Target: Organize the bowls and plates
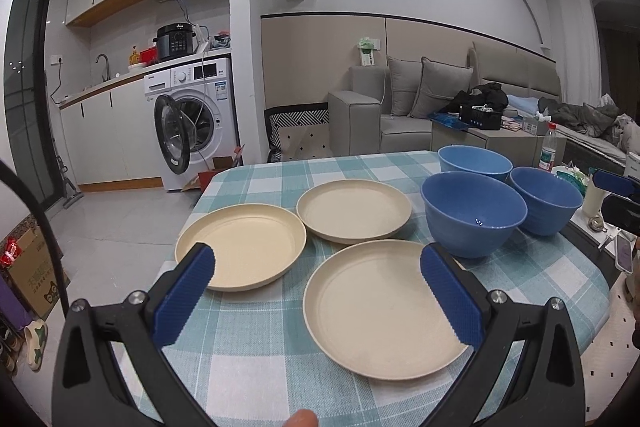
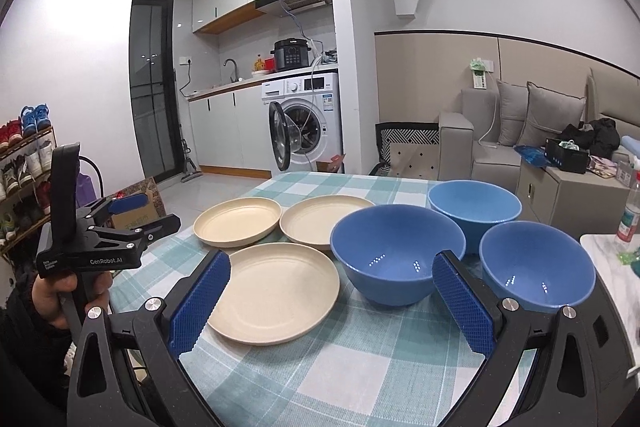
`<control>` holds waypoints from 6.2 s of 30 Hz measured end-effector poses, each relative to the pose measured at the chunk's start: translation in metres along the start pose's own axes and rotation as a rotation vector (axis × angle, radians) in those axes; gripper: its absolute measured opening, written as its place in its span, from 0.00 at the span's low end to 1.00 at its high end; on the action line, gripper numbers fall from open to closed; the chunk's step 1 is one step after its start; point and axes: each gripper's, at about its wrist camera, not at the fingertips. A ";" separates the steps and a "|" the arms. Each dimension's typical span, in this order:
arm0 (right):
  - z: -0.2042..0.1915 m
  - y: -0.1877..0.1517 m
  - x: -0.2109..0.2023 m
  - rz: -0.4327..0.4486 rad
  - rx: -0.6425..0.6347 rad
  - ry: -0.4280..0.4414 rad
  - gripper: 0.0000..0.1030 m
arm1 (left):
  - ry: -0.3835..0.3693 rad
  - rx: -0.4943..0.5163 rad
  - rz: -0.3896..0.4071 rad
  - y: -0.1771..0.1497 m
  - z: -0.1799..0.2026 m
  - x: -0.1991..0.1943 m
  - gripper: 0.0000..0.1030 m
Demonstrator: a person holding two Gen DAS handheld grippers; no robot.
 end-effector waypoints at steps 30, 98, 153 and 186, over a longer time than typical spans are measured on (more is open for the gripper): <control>0.023 0.072 0.045 -0.043 -0.032 -0.010 1.00 | 0.037 -0.001 -0.030 0.042 -0.010 0.042 1.00; 0.078 0.148 0.233 -0.307 0.027 0.018 1.00 | -0.003 0.004 -0.217 0.088 -0.017 0.176 1.00; 0.116 0.091 0.387 -0.753 0.135 -0.036 1.00 | -0.041 0.107 -0.402 0.066 -0.001 0.289 1.00; 0.126 0.060 0.422 -0.957 0.163 -0.044 0.84 | -0.084 0.162 -0.505 0.052 0.012 0.327 0.99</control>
Point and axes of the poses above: each gripper's, at about its wrist camera, not at the fingertips, and x roughly the way its jaws point, z to its right, y to its top, and after that the axes turned 7 degrees about y, right-handed
